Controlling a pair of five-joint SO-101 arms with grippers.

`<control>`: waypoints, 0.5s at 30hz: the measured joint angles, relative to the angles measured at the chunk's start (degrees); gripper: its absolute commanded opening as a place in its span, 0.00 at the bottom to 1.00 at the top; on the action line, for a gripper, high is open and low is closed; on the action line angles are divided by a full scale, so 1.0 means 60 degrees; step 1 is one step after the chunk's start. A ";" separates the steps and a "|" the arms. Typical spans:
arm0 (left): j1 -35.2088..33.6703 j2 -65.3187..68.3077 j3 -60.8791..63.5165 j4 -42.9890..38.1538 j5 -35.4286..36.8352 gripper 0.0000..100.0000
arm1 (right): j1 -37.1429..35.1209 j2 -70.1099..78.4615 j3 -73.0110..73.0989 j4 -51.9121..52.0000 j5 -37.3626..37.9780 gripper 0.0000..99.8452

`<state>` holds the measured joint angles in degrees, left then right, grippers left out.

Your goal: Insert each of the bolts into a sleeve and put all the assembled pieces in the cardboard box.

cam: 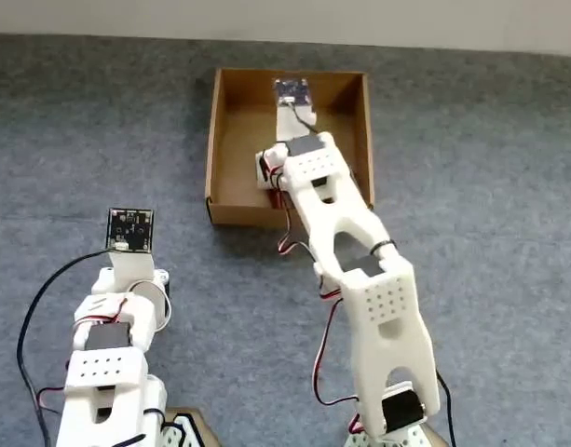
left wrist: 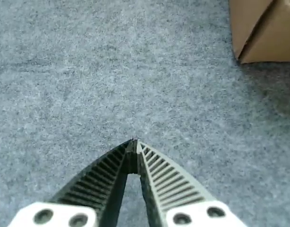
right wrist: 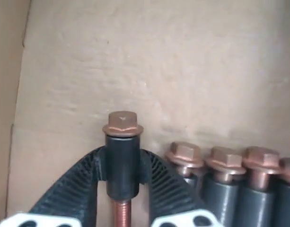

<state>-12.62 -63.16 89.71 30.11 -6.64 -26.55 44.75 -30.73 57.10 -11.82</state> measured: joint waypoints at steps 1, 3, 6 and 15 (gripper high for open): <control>0.0000 0.0000 0.0000 0.0000 0.0000 0.01 | 0.0000 0.0044 -0.0044 0.0029 0.0000 0.01; 0.0000 0.0000 0.0000 0.0000 0.0000 0.01 | 0.0000 0.0132 -0.0103 0.0073 0.0000 0.01; 0.0000 0.0000 0.0000 0.0000 0.0000 0.01 | 0.0000 0.0161 -0.0132 0.0103 0.0000 0.01; 0.0000 0.0000 0.0000 0.0000 0.0000 0.01 | -0.0029 0.0161 -0.0132 0.0103 -0.1465 0.21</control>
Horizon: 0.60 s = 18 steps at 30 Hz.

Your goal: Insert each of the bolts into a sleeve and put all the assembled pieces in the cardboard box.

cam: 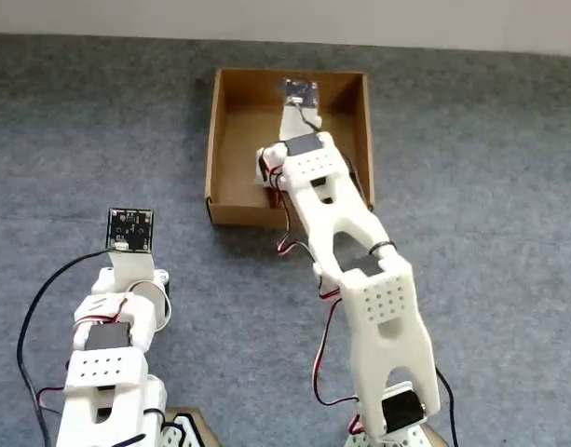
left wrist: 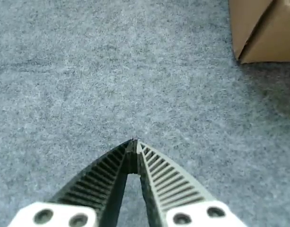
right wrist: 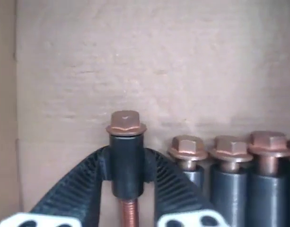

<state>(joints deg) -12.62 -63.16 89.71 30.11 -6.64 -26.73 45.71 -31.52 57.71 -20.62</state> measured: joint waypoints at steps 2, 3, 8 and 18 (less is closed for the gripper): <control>0.0000 0.0000 0.0000 0.0000 0.0000 0.01 | 0.0000 0.0000 -0.0059 0.0000 -0.0029 0.23; 0.0000 0.0000 0.0000 0.0000 0.0000 0.01 | -0.0015 -0.0015 -0.0117 0.0000 -0.0029 0.22; 0.0000 0.0000 0.0000 0.0000 0.0000 0.01 | -0.0015 -0.0044 -0.0527 0.0571 -0.0029 0.22; 0.0000 0.0000 0.0000 0.0000 0.0000 0.01 | 0.0630 -0.2110 -0.2491 0.3956 0.0190 0.02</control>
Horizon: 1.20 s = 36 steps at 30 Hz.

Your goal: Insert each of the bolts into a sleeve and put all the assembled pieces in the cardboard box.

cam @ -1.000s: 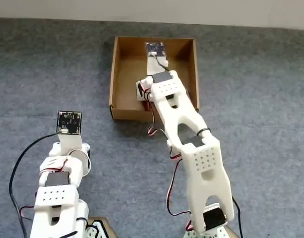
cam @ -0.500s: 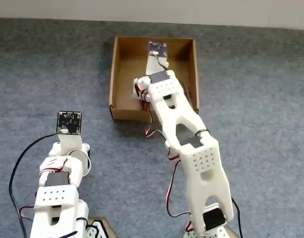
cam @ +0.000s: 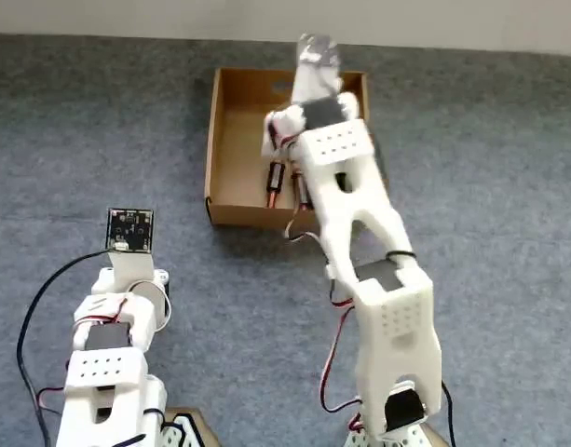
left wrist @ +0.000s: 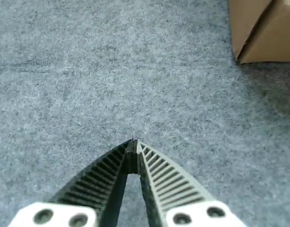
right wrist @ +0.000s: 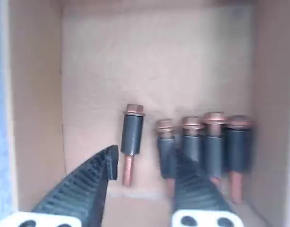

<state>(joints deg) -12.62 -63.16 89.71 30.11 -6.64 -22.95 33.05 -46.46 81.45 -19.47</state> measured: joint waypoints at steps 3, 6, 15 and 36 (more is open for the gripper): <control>0.0000 0.0000 0.0000 0.0000 0.0000 0.01 | 0.0176 -0.0615 -0.0264 0.0733 0.0938 0.01; 0.0000 0.0000 0.0000 0.0000 0.0000 0.01 | 0.0161 -0.0777 -0.0322 0.1612 0.1289 0.01; 0.0000 0.0000 0.0000 0.0000 0.0000 0.01 | 0.0205 -0.2022 0.0117 0.3121 0.1421 0.01; 0.0000 -0.0469 -0.0542 0.1421 0.0000 0.01 | 0.0777 -1.3758 1.3978 -0.1407 0.1421 0.01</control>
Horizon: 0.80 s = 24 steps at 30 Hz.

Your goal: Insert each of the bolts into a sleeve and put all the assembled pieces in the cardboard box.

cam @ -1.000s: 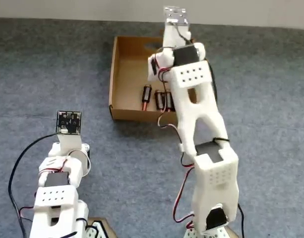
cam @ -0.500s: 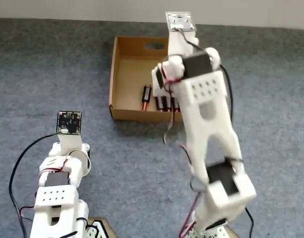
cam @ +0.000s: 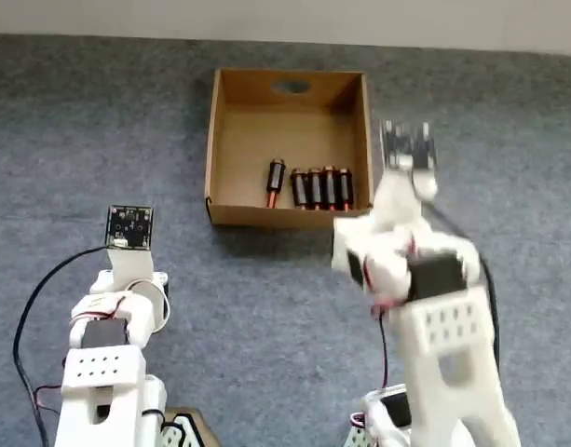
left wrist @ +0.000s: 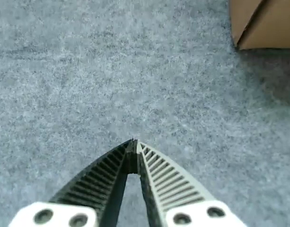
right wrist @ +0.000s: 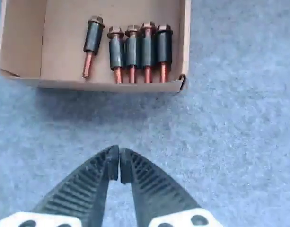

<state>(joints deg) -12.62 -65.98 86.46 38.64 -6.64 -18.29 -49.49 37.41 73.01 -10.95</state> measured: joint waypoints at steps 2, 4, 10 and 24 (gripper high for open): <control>0.0000 -0.0733 0.0176 0.0073 0.0000 0.01 | 0.0000 -0.1114 0.1582 -0.0703 0.0000 0.01; 0.0000 -0.1773 0.0601 0.0293 0.0000 0.01 | 0.0015 -0.2183 0.2886 -0.1289 0.0000 0.01; 0.0000 -0.5773 0.1553 0.2315 -0.0029 0.01 | 0.0000 -0.5026 0.5568 -0.2066 0.0000 0.01; 0.0381 -0.6286 0.1245 0.3824 -0.0029 0.01 | 0.0029 -0.8952 0.9714 -0.2579 0.0000 0.01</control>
<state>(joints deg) -10.33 -103.69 93.93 61.58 -6.81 -18.11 -103.21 95.69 57.54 -10.95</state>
